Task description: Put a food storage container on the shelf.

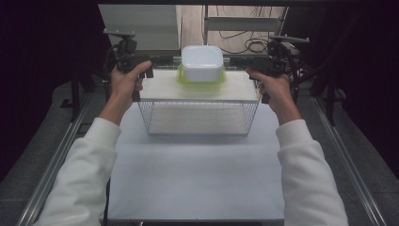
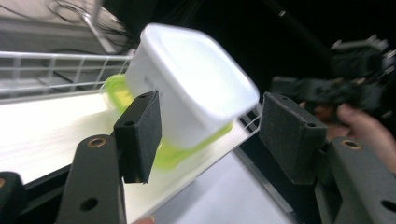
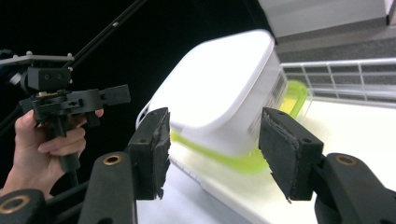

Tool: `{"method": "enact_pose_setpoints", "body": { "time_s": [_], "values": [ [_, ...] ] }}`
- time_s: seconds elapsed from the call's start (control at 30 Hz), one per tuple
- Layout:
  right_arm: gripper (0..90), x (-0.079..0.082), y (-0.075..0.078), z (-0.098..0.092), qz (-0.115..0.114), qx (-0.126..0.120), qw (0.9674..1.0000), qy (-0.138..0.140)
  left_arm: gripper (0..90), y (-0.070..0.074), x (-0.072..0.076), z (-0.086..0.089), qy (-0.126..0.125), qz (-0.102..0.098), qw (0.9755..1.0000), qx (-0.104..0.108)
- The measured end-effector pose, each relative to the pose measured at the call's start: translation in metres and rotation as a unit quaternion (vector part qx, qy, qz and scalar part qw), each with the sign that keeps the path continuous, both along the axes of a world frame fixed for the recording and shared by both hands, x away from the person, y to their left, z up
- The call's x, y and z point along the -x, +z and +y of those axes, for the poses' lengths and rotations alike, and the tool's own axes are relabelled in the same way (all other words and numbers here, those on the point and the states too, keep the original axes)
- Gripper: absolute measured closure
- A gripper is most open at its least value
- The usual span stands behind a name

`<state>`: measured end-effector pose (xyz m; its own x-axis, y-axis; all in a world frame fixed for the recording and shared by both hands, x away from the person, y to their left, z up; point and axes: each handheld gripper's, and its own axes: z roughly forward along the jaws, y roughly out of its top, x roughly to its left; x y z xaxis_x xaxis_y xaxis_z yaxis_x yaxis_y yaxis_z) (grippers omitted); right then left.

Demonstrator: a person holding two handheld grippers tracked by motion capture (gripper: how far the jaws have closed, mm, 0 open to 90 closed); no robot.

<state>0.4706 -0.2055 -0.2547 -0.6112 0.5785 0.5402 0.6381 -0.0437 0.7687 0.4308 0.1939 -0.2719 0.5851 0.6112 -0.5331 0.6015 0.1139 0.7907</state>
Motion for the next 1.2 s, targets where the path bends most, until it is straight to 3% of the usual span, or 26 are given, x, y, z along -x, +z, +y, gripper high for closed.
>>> {"method": "enact_pose_setpoints", "body": {
  "time_s": [0.13,0.27,0.4,0.47,0.57,0.7,0.83,0.93,1.07,1.13,1.2],
  "values": [
    [40.4,0.021,-0.006,-0.011,-0.030,0.025,0.9992,0.012,36.0,-0.007,0.024,0.002,-0.008,-0.017,0.9993,-0.031],
    [36.7,0.045,-0.014,-0.023,-0.056,0.058,0.9967,0.014,32.9,-0.017,0.053,0.004,-0.013,-0.039,0.9966,-0.071],
    [32.9,0.072,-0.027,-0.032,-0.081,0.108,0.9908,0.013,29.1,-0.033,0.082,0.002,-0.017,-0.061,0.9919,-0.110],
    [31.0,0.085,-0.037,-0.037,-0.091,0.113,0.9892,0.019,26.5,-0.044,0.093,-0.001,-0.012,-0.066,0.9878,-0.140],
    [28.8,0.102,-0.053,-0.045,-0.102,0.117,0.9877,0.023,24.2,-0.065,0.108,0.001,-0.006,-0.068,0.9865,-0.149],
    [26.9,0.122,-0.082,-0.053,-0.107,0.144,0.9835,0.022,23.1,-0.097,0.127,0.003,0.000,-0.061,0.9852,-0.160],
    [26.3,0.138,-0.114,-0.058,-0.101,0.150,0.9832,0.023,22.8,-0.125,0.141,0.003,0.005,-0.055,0.9823,-0.179],
    [25.8,0.149,-0.140,-0.061,-0.095,0.161,0.9819,0.027,22.5,-0.148,0.150,0.003,0.011,-0.040,0.9825,-0.181],
    [25.8,0.160,-0.172,-0.067,-0.071,0.162,0.9839,0.028,22.4,-0.177,0.158,0.002,0.022,-0.013,0.9828,-0.183],
    [25.5,0.163,-0.183,-0.067,-0.058,0.176,0.9821,0.033,22.5,-0.192,0.162,0.003,0.023,0.001,0.9843,-0.175],
    [25.5,0.168,-0.194,-0.068,-0.054,0.185,0.9809,0.024,22.6,-0.202,0.165,0.002,0.023,0.010,0.9817,-0.189]
  ]
}}
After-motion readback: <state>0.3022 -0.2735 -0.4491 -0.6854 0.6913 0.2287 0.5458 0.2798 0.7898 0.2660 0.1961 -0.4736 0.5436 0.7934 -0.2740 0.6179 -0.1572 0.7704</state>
